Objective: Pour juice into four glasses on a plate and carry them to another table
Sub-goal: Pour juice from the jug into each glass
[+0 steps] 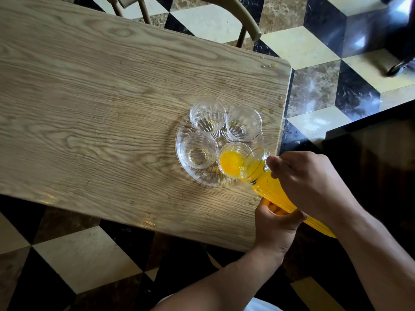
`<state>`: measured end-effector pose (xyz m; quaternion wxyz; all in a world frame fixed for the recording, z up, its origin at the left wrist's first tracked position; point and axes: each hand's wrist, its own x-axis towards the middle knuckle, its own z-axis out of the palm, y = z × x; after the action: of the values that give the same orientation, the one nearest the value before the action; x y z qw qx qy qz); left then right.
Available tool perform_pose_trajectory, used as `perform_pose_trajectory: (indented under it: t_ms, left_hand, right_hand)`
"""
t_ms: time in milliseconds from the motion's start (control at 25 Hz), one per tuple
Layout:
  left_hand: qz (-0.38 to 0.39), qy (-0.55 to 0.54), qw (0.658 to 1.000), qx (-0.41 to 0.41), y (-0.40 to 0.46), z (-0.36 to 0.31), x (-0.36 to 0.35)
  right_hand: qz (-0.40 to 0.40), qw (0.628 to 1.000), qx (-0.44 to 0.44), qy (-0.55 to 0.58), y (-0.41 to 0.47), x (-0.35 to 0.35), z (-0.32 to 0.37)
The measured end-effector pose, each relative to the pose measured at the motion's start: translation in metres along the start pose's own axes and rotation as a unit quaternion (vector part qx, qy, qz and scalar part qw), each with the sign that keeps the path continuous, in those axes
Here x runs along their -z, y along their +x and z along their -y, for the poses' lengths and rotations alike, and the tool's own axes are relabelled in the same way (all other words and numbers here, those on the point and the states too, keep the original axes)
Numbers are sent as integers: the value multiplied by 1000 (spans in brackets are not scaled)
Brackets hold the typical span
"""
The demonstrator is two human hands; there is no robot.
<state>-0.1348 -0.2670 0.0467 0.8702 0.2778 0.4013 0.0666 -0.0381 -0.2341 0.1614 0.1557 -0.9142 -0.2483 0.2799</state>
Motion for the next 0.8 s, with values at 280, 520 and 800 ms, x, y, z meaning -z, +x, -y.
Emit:
perform_pose_trajectory:
  t_ms: [280,520,800]
  left_hand:
    - [-1,-7,1000,6,-1,1,1]
    - [-1,-10,1000,-8,-1,-1,-2]
    - [-7,-15,1000,-6,-1,0,-4]
  right_hand:
    - [2,1000,-5,-12,1,-1,1]
    - [4,1000,-11,-8,2,0,-2]
    - [13,1000,-27,-2,3,2,0]
